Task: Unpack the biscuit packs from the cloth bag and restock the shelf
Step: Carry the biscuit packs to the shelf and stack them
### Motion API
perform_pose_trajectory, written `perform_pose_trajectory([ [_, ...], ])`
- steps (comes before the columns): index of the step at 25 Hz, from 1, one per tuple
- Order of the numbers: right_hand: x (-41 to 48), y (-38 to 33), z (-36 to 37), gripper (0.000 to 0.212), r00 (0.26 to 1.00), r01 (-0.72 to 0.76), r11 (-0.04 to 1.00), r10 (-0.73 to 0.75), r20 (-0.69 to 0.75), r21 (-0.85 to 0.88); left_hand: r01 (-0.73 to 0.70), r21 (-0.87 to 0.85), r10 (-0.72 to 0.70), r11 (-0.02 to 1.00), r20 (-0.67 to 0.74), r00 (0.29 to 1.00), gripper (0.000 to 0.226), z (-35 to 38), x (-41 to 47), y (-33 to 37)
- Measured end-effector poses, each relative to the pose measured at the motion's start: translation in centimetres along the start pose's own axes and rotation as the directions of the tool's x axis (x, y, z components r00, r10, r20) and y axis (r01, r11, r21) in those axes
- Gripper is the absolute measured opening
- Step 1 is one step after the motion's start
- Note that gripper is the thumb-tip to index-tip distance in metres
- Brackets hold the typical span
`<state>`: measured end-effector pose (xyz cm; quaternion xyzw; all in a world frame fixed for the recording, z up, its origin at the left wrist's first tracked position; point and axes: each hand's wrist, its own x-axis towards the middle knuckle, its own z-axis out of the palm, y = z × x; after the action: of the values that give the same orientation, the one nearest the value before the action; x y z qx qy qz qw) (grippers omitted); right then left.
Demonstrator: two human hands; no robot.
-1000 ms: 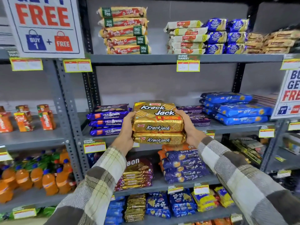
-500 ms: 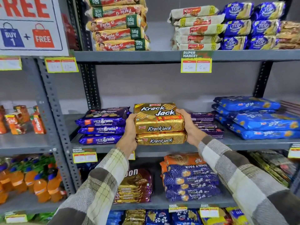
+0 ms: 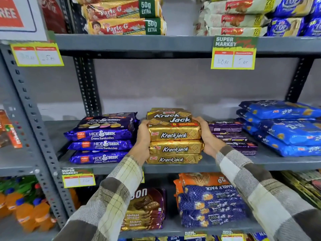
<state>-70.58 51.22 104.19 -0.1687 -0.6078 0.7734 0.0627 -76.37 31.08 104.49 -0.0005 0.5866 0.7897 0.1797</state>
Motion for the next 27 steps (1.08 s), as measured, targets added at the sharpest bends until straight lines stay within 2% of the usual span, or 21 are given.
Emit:
perform_pose_trajectory([
  [4, 0.7, 0.2, 0.3, 0.064, 0.999, 0.031, 0.999, -0.03, -0.029, 0.019, -0.111, -0.003, 0.11, 0.994, -0.087, 0.99, 0.044, 0.2, 0.9, 0.1],
  [8, 0.4, 0.2, 0.5, 0.061, 0.998, 0.05, 0.999, -0.05, -0.035, 0.004, -0.242, 0.013, 0.24, 0.97, -0.195, 0.951, 0.034, 0.5, 1.1, 0.1],
  [10, -0.1, 0.0, 0.5, 0.06, 0.997, 0.057, 0.998, -0.058, -0.041, -0.021, -0.232, 0.021, 0.231, 0.973, -0.202, 0.952, 0.038, 0.6, 0.7, 0.2],
  [14, -1.5, -0.5, 0.4, 0.062, 0.996, 0.062, 0.995, -0.067, -0.051, -0.083, -0.167, 0.13, 0.183, 0.977, -0.125, 0.975, 0.044, 0.1, -0.9, 0.9],
  [16, -2.1, -0.6, 0.7, 0.06, 0.979, 0.132, 0.99, -0.137, -0.151, -0.041, -0.17, 0.179, 0.198, 0.969, -0.151, 0.969, 0.042, -0.8, -1.9, 1.1],
  [17, -2.3, -0.7, 1.0, 0.057, 0.948, 0.207, 0.978, -0.205, -0.245, -0.017, -0.167, 0.205, 0.198, 0.964, -0.143, 0.97, 0.044, -1.1, -2.3, 1.1],
  [18, -2.8, -0.8, 1.6, 0.053, 0.886, 0.299, 0.954, -0.291, -0.362, -0.035, -0.175, 0.244, 0.209, 0.954, -0.119, 0.971, 0.047, -1.3, -3.0, 0.9],
  [19, -3.4, -0.8, 2.5, 0.051, 0.798, 0.386, 0.912, -0.405, -0.446, -0.137, -0.205, 0.282, 0.237, 0.937, -0.084, 0.968, 0.048, -1.5, -3.6, 0.6],
  [20, -4.0, -0.6, 3.5, 0.051, 0.701, 0.453, 0.832, -0.555, -0.448, -0.321, -0.259, 0.324, 0.295, 0.91, -0.064, 0.953, 0.047, -1.6, -4.3, 0.3],
  [21, -4.7, -0.1, 4.7, 0.052, 0.603, 0.498, 0.698, -0.705, -0.373, -0.515, -0.335, 0.386, 0.394, 0.86, -0.082, 0.916, 0.044, -1.8, -5.1, 0.1],
  [22, -5.3, 0.6, 6.1, 0.054, 0.521, 0.519, 0.535, -0.816, -0.25, -0.666, -0.423, 0.468, 0.528, 0.776, -0.114, 0.842, 0.039, -2.1, -6.1, 0.0],
  [24, -6.2, 2.6, 8.6, 0.06, 0.427, 0.54, 0.264, -0.904, -0.009, -0.799, -0.545, 0.635, 0.777, 0.547, -0.143, 0.613, 0.033, -3.5, -8.0, 0.0],
  [25, -6.5, 3.6, 9.6, 0.062, 0.408, 0.557, 0.181, -0.91, 0.077, -0.81, -0.525, 0.735, 0.848, 0.429, -0.129, 0.513, 0.037, -4.4, -8.7, -0.1],
  [26, -6.9, 4.6, 10.8, 0.064, 0.4, 0.58, 0.129, -0.905, 0.144, -0.805, -0.433, 0.847, 0.89, 0.309, -0.096, 0.446, 0.047, -5.8, -9.4, -0.2],
  [27, -7.4, 5.5, 12.1, 0.066, 0.399, 0.603, 0.096, -0.896, 0.196, -0.792, -0.299, 0.935, 0.908, 0.189, -0.051, 0.416, 0.057, -7.7, -9.9, -0.3],
])
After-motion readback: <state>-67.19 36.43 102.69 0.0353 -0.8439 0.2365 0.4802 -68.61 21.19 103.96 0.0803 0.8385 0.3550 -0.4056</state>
